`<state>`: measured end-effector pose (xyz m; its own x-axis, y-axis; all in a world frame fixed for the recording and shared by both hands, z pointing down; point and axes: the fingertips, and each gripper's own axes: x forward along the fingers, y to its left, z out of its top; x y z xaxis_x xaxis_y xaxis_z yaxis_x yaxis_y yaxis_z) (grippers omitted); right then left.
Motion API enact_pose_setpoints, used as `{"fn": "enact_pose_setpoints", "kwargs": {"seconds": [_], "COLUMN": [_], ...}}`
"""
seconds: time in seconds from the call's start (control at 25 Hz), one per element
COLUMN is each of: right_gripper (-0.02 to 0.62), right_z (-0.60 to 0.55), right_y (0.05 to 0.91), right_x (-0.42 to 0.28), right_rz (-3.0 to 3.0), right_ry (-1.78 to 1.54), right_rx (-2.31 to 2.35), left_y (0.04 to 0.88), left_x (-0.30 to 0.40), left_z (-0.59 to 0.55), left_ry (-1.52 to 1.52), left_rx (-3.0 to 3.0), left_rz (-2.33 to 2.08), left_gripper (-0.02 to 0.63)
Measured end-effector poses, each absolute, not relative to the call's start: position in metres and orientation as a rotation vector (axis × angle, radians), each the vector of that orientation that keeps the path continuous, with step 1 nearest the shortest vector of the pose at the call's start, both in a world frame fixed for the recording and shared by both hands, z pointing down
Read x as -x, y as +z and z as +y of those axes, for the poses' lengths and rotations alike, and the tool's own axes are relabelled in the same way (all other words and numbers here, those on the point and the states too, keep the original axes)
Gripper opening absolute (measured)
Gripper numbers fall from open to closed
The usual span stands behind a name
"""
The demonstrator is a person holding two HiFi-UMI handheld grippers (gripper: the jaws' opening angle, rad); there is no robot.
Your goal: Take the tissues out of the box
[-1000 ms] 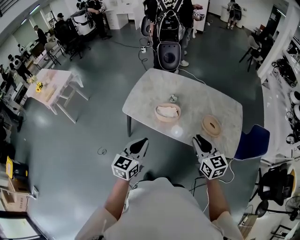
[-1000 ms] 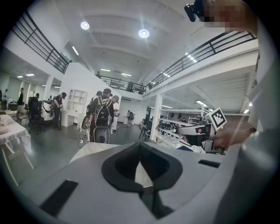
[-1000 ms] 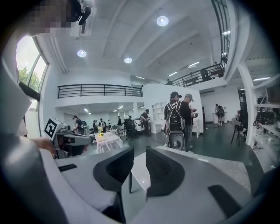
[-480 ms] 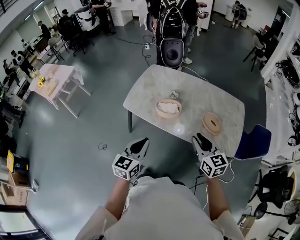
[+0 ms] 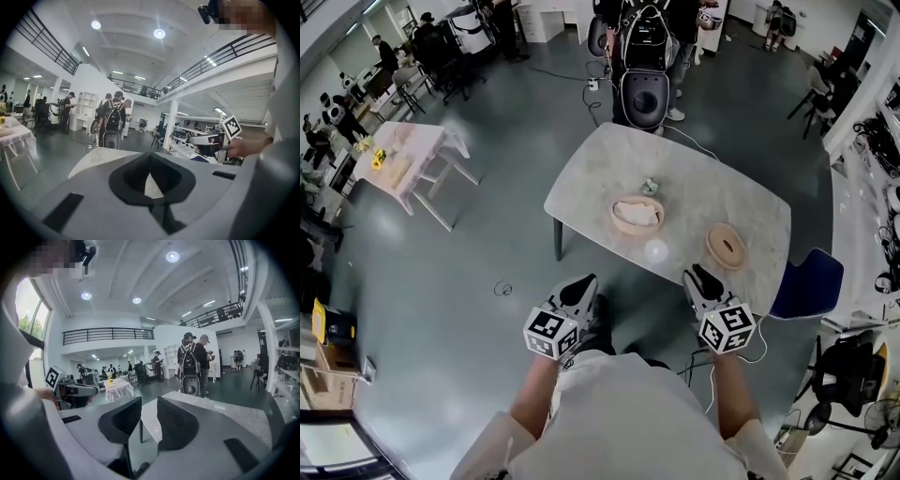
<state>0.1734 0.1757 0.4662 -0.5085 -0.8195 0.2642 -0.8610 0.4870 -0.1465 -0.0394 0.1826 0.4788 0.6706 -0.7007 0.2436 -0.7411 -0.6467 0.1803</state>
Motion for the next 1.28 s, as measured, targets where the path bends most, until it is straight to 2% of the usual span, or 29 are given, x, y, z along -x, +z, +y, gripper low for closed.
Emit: {"fn": "enact_pose_setpoints", "kwargs": {"seconds": [1.28], "right_gripper": [0.123], "right_z": [-0.06], "right_y": [0.523], "right_x": [-0.123], "right_rz": [-2.335], "right_ry": [0.573], "right_rx": [-1.615], "left_y": [0.52], "left_x": [0.076], "left_z": [-0.105], "left_ry": [0.314], "left_rx": [-2.629], "left_rz": [-0.848], "left_gripper": [0.009]}}
